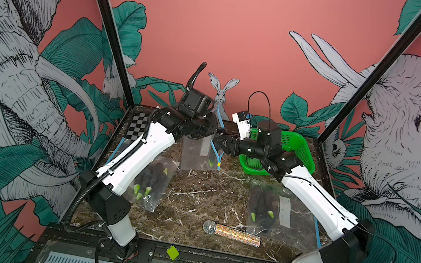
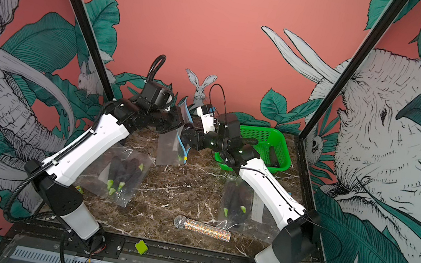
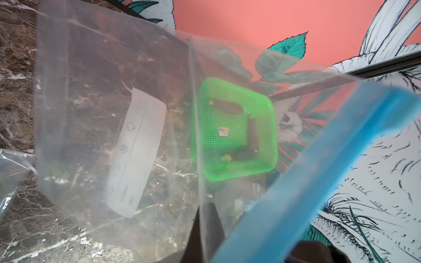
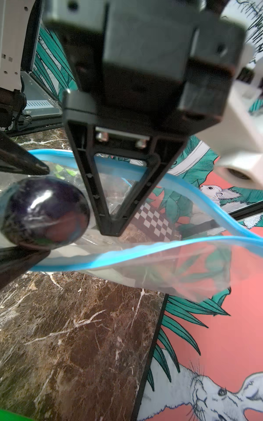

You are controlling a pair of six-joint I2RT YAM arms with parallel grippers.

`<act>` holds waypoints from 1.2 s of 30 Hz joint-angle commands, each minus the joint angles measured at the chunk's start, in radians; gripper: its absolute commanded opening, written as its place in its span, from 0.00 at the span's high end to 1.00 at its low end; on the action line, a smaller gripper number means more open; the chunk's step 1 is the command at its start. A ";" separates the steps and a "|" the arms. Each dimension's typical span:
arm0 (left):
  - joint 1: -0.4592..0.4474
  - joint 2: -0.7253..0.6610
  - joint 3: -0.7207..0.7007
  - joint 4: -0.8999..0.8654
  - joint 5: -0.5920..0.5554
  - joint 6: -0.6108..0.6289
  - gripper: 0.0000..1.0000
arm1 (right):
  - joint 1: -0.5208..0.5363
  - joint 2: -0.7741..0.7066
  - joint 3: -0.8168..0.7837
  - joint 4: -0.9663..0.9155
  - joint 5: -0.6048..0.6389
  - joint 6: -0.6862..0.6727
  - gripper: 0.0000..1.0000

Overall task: Place the eggplant in a zip-top bag and seal the zipper
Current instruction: Place the eggplant in the zipper food storage bag, then pick up the eggplant from the basket.

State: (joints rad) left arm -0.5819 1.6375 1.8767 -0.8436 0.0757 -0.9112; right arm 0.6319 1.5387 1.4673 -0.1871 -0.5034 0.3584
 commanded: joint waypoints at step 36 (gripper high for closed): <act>0.035 0.107 0.162 -0.058 0.054 0.128 1.00 | -0.562 0.516 0.249 -0.102 0.142 0.529 0.28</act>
State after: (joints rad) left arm -0.5526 1.7447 2.0430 -0.9283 0.0967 -0.7849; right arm 0.0647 2.0098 1.6752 -0.4416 -0.3851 0.7303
